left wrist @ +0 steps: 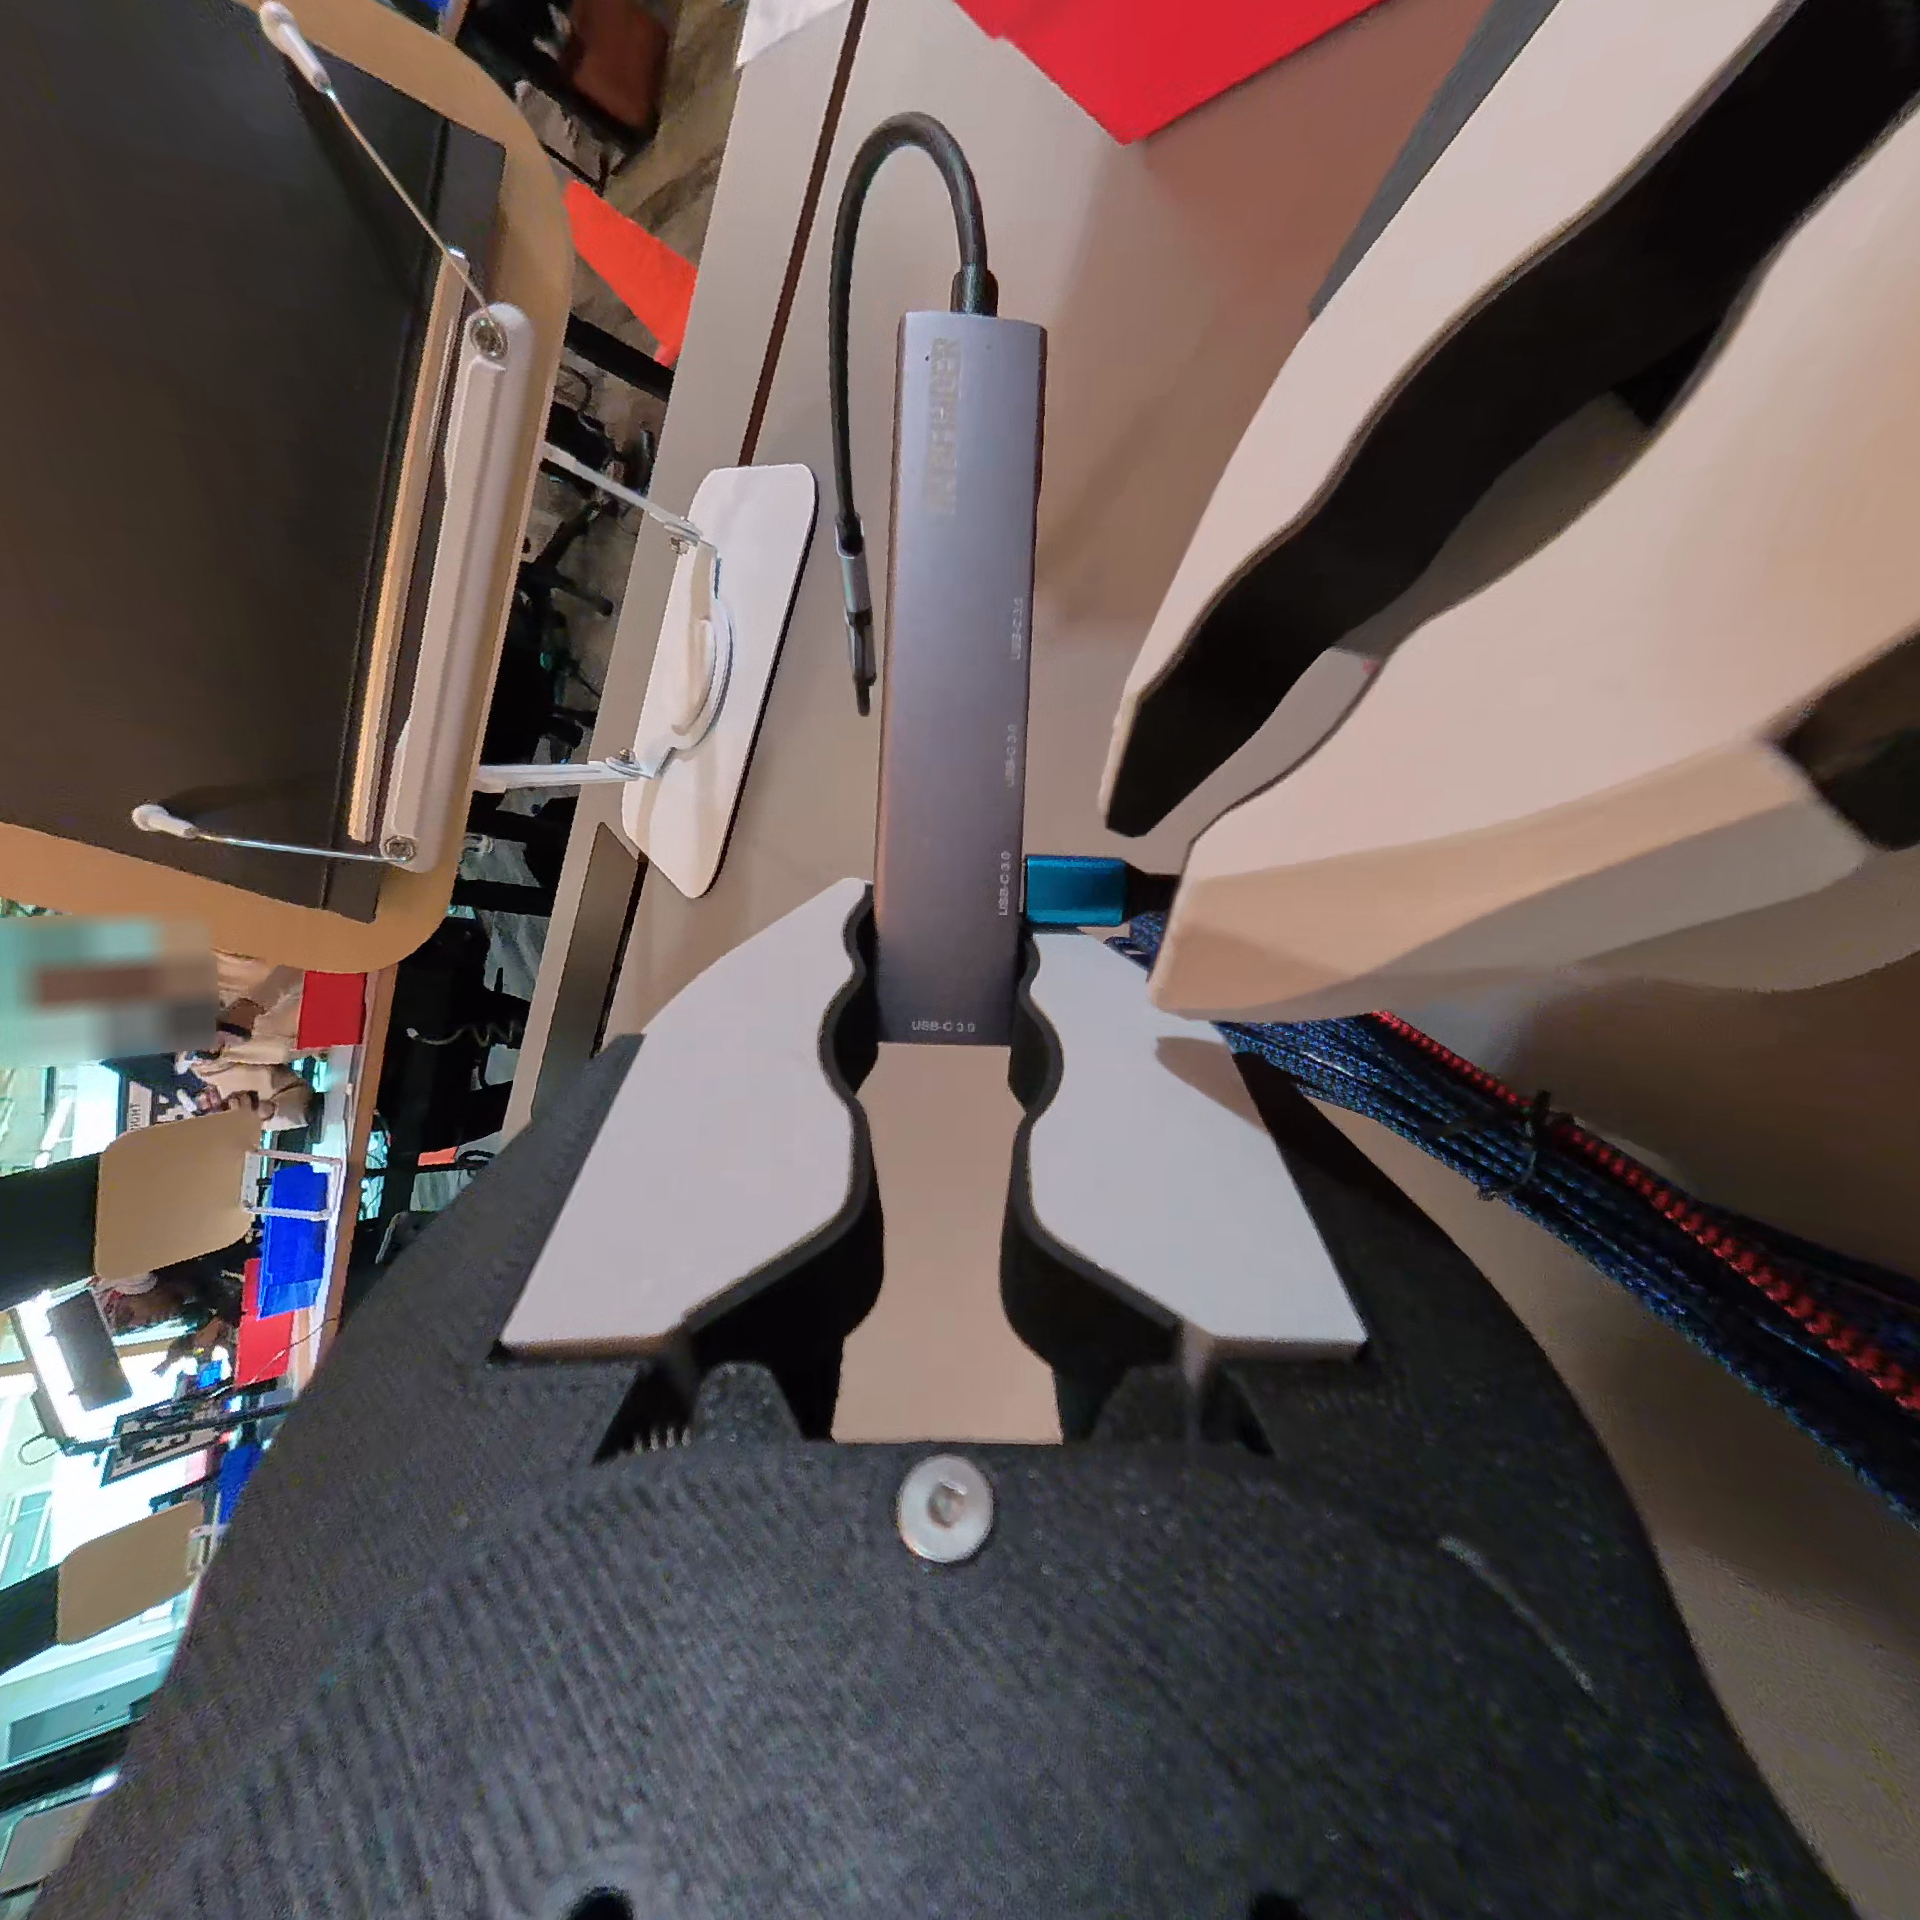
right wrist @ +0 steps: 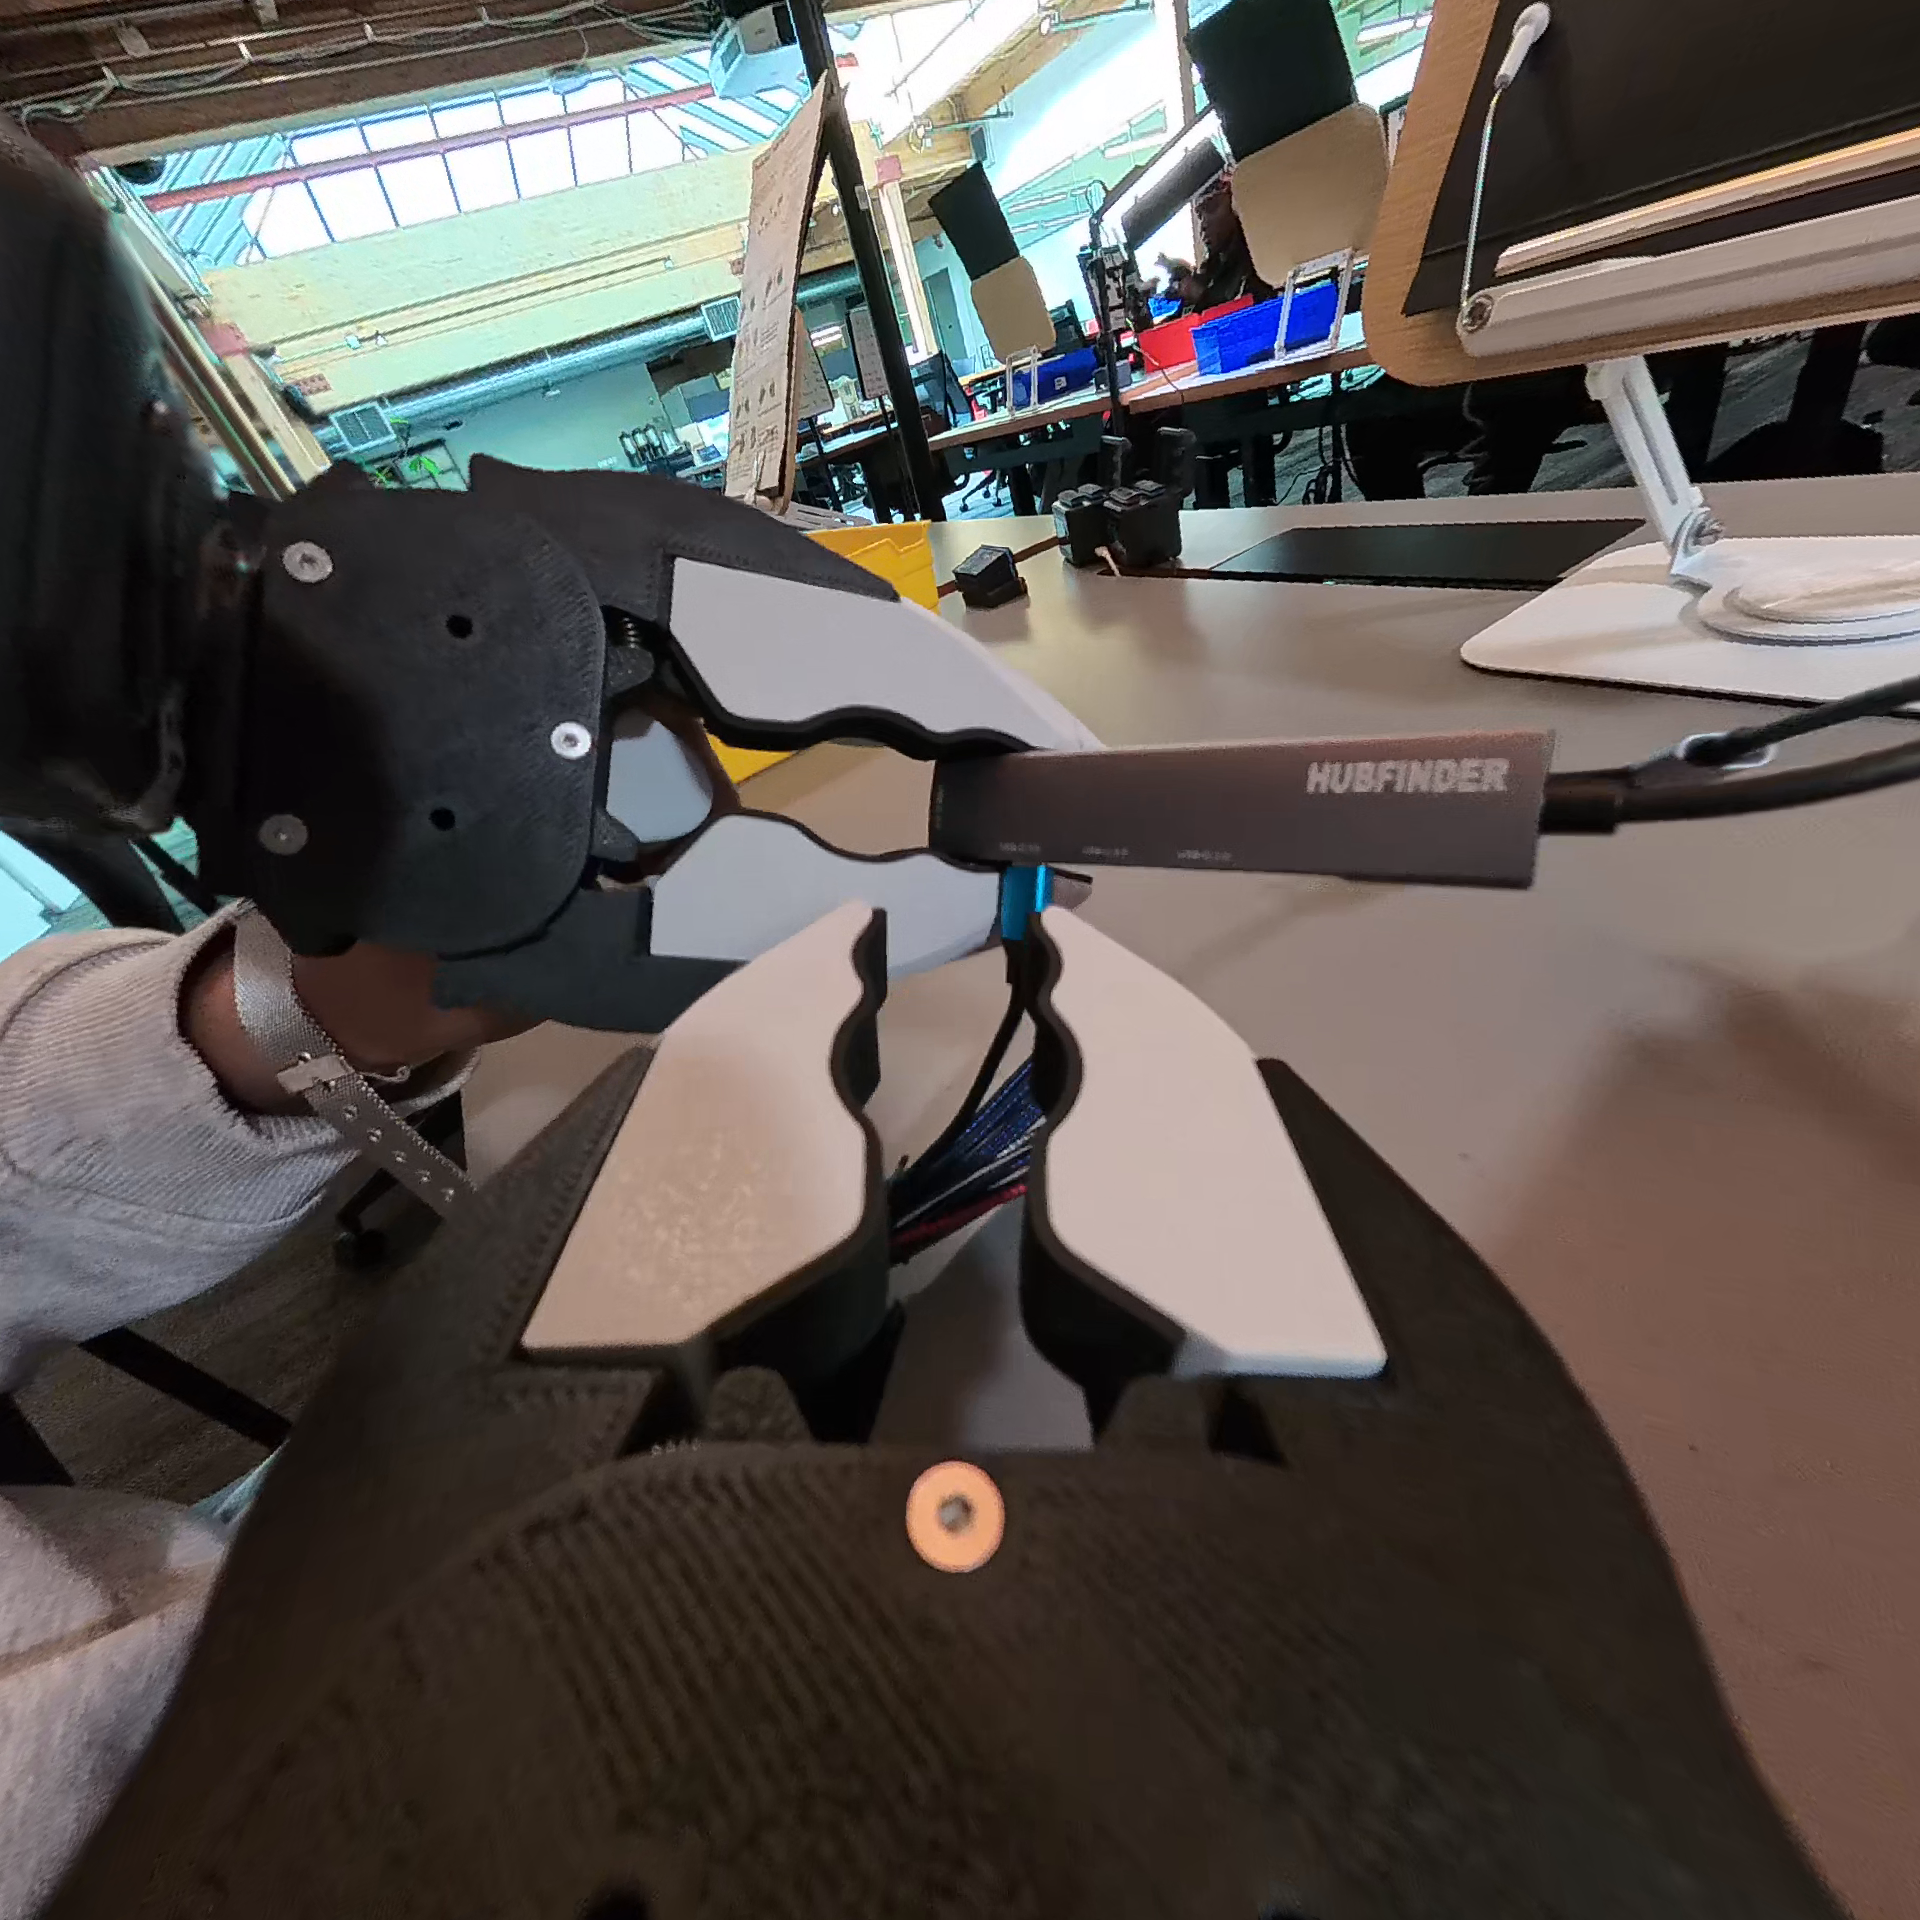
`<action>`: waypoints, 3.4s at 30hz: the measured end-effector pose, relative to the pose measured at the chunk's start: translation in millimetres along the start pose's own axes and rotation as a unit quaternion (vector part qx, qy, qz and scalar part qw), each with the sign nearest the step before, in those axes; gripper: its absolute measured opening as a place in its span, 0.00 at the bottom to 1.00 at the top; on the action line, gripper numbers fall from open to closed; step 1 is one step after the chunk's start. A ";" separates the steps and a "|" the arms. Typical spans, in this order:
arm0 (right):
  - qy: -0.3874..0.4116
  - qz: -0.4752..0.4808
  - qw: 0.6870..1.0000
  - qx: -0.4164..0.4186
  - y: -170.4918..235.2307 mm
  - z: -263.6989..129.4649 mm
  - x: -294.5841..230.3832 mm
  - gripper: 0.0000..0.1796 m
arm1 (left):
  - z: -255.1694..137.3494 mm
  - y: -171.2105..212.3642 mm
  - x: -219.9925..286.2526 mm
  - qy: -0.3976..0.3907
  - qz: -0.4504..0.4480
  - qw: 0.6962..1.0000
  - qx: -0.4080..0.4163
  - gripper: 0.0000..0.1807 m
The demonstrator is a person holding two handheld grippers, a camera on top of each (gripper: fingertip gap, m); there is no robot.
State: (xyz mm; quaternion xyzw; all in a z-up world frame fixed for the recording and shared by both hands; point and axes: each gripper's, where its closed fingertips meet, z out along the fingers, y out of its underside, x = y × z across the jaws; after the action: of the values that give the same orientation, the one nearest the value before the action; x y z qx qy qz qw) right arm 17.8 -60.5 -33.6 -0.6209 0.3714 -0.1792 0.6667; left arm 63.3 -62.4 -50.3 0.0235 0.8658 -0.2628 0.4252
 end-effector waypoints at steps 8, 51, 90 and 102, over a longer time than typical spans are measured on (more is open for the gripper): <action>0.000 0.002 1.000 -0.002 0.8 0.7 -0.5 0.14 | 1.6 6.3 -2.2 0.013 -0.022 1.000 0.000 0.13; 0.040 0.043 0.995 -0.083 25.7 4.9 1.2 0.05 | 7.4 -0.4 59.2 0.306 -0.308 0.888 0.151 0.13; 0.013 0.032 0.998 -0.052 17.1 3.6 -5.4 0.08 | -2.4 -10.6 56.1 0.314 -0.344 0.865 0.188 0.12; 0.033 0.058 0.995 -0.072 23.1 3.1 3.9 0.06 | -2.2 -11.0 55.0 0.310 -0.349 0.864 0.189 0.12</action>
State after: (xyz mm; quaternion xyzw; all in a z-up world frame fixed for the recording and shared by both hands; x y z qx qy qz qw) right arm 17.4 -57.3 -57.0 -0.6381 0.4409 -0.1334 0.6170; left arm 23.7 -80.9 -85.6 -0.1199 0.8384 -0.5316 0.0024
